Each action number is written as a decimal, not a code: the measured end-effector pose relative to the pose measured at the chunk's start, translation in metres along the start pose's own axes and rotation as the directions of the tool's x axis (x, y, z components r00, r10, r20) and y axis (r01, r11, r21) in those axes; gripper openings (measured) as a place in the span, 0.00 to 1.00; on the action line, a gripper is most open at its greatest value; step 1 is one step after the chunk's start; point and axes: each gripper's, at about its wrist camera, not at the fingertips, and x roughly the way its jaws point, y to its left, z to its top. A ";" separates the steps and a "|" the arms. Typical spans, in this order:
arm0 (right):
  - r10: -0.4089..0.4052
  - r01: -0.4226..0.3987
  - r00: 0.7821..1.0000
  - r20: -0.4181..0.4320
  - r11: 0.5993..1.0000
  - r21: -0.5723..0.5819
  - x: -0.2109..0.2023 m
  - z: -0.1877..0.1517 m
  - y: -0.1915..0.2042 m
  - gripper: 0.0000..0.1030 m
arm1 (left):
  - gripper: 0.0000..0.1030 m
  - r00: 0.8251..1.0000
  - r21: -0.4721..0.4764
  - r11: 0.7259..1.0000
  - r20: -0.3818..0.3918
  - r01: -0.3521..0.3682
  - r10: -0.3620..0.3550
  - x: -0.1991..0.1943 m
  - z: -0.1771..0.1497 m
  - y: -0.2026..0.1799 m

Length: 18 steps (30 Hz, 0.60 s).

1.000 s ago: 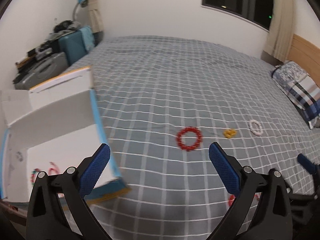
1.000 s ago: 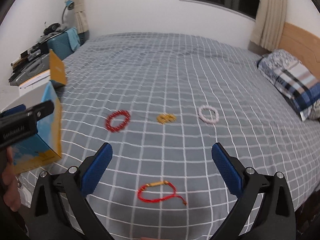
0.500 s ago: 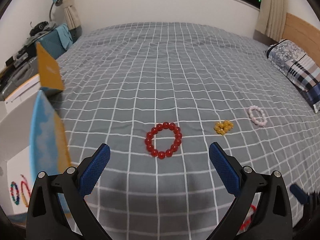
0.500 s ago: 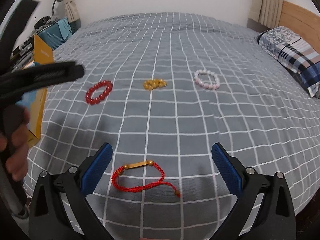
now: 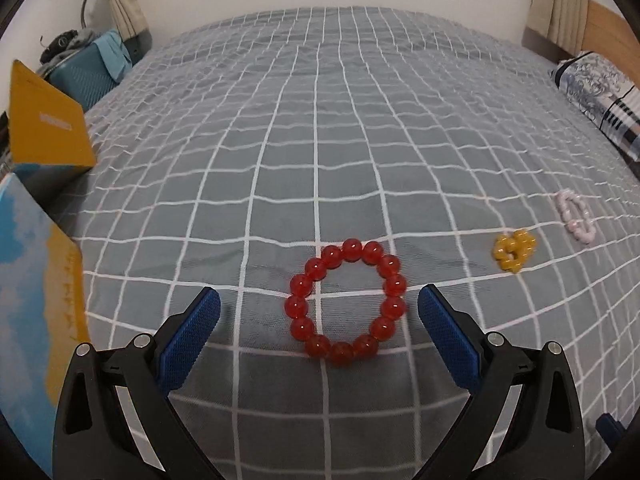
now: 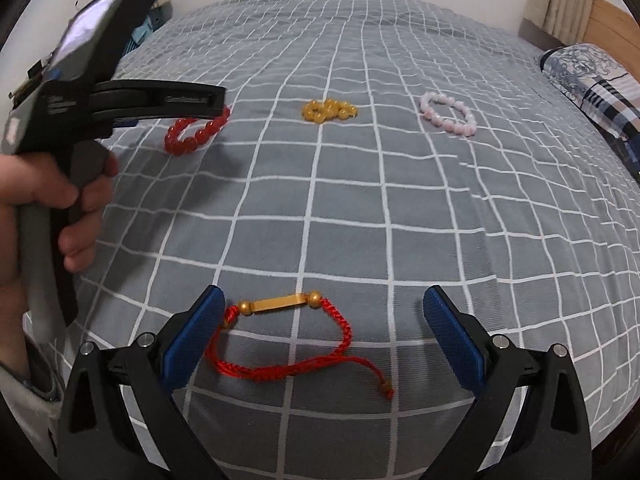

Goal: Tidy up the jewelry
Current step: 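Move both tools back toward the bracelets left on the bed, then grasp the red bead bracelet with the left tool while the right tool grasps the red cord bracelet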

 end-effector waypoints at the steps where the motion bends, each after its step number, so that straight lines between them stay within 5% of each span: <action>1: -0.001 0.001 1.000 -0.006 1.000 -0.011 0.002 0.000 0.002 0.93 | 0.94 1.000 -0.004 1.000 -0.005 0.003 -0.003 0.003 0.001 0.001; 12: 0.003 -0.004 0.999 -0.042 1.000 -0.025 0.013 -0.002 0.003 0.86 | 0.93 0.999 0.012 1.000 -0.032 0.008 -0.008 0.022 -0.001 0.001; 15: 0.005 -0.007 0.999 -0.042 1.000 -0.029 0.012 -0.002 0.003 0.75 | 0.80 0.999 0.012 0.999 -0.037 0.034 -0.034 0.021 -0.002 -0.001; 18: 0.011 -0.012 0.999 -0.042 0.999 -0.039 0.010 -0.003 0.005 0.61 | 0.57 0.998 0.031 0.999 -0.052 0.044 -0.043 0.019 -0.003 -0.004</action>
